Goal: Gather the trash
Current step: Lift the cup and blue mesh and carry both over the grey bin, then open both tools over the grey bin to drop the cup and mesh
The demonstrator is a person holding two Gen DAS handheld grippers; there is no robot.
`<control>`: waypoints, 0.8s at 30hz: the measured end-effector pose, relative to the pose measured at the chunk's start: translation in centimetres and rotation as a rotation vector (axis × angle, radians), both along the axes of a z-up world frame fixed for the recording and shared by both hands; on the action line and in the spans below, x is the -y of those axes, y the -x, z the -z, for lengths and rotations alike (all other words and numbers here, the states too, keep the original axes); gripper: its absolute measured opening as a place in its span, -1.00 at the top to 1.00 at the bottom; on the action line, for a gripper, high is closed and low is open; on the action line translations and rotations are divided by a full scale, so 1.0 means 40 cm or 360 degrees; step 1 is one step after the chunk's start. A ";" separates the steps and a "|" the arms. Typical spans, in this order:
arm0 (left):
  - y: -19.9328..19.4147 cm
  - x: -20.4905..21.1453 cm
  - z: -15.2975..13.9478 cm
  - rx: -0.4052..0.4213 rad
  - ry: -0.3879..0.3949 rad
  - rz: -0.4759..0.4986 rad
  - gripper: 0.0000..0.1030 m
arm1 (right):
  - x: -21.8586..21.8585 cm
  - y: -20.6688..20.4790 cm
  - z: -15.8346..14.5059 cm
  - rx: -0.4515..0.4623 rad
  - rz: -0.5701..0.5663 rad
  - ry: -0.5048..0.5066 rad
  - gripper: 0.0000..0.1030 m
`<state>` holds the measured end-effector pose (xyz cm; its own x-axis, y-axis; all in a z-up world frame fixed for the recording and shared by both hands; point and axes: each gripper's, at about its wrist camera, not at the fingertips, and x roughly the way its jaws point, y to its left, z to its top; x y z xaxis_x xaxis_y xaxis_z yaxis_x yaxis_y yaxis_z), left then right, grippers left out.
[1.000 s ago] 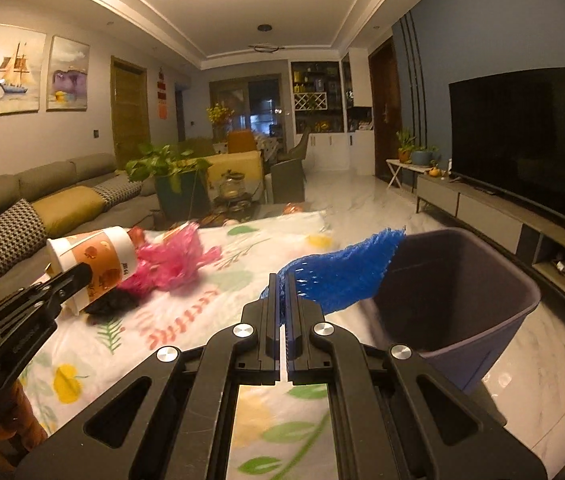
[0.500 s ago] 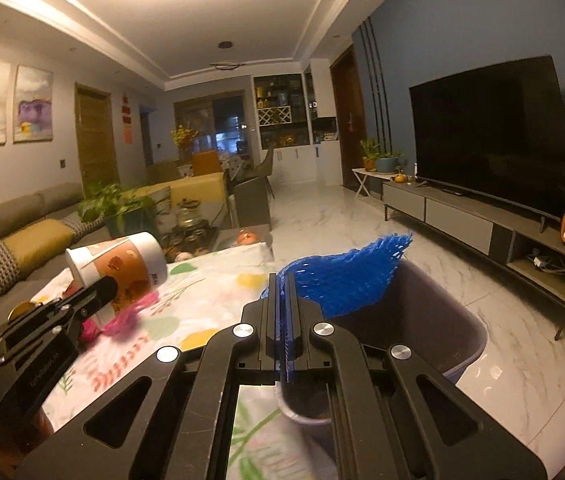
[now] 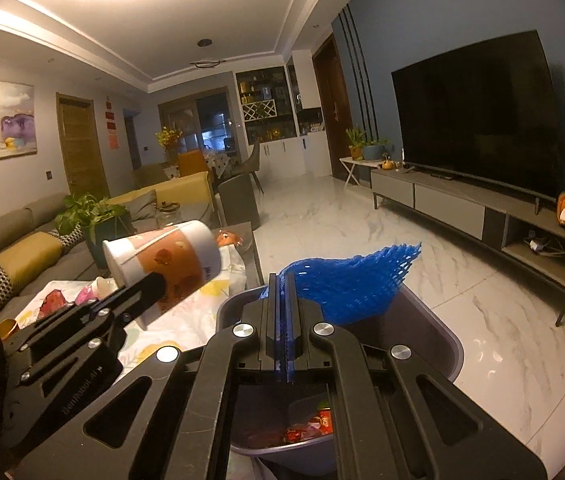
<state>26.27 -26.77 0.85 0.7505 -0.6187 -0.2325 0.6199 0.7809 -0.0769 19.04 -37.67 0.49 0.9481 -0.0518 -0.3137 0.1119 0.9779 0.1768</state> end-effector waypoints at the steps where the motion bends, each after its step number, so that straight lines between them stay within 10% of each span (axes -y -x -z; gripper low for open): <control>1: -0.004 0.003 0.002 -0.0005 -0.0001 0.0004 0.96 | 0.006 -0.004 0.002 -0.0004 0.0003 -0.0005 0.95; 24: -0.059 0.067 0.049 -0.0111 -0.0060 0.0094 0.95 | 0.063 -0.036 0.015 -0.0012 -0.0016 -0.0142 0.94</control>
